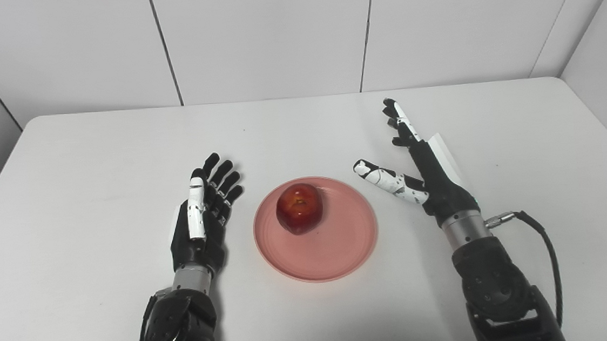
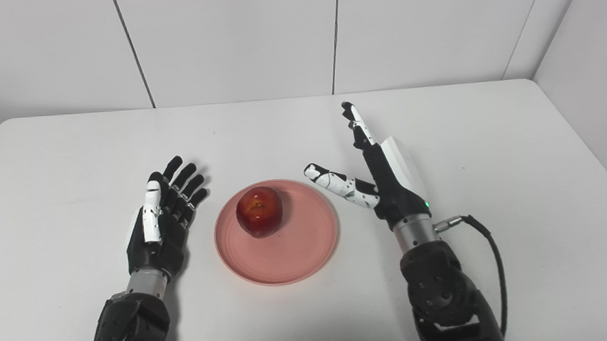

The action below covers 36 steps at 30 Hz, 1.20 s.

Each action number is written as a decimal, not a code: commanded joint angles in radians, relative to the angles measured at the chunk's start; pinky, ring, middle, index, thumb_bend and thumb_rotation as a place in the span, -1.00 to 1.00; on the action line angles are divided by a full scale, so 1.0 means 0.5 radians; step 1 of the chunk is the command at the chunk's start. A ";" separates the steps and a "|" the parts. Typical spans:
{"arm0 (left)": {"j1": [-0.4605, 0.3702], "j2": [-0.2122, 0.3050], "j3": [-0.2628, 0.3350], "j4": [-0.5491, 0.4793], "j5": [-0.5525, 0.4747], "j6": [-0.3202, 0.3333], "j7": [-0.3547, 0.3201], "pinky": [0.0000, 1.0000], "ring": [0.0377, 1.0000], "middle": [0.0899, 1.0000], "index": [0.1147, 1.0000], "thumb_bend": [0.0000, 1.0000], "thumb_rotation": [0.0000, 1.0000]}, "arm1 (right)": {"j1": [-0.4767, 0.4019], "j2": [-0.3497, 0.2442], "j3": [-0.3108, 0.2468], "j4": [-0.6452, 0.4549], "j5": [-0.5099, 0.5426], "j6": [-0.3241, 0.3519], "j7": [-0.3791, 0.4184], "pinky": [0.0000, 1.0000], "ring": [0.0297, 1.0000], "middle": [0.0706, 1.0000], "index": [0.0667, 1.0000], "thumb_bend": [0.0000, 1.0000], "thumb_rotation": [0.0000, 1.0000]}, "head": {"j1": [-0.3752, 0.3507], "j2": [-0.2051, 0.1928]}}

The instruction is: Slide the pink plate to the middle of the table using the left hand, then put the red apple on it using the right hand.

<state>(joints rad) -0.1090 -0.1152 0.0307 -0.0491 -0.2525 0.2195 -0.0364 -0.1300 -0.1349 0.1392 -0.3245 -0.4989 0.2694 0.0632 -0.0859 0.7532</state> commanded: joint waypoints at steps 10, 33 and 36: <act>-0.040 0.019 0.031 0.047 -0.026 -0.019 -0.033 0.80 0.77 0.78 0.77 -0.25 1.00 | 0.039 0.018 -0.049 0.107 0.064 -0.231 -0.180 0.63 0.77 0.83 0.86 0.44 1.00 | -0.004 -0.012; -0.045 0.050 0.045 0.056 -0.018 -0.024 -0.040 0.78 0.76 0.77 0.74 -0.25 1.00 | 0.051 0.219 -0.135 0.658 0.361 -0.586 -0.433 0.56 0.70 0.74 0.76 -0.39 1.00 | 0.004 -0.006; -0.040 0.058 0.044 0.048 -0.019 -0.015 -0.042 0.79 0.77 0.78 0.76 -0.25 1.00 | 0.052 0.222 -0.115 0.672 0.346 -0.589 -0.440 0.58 0.72 0.75 0.78 -0.39 1.00 | 0.017 0.001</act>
<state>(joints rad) -0.1196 -0.0893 0.0498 -0.0292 -0.2593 0.2099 -0.0566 -0.0850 -0.0400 0.0733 -0.0049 -0.3236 0.0338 -0.1379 -0.0783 0.7532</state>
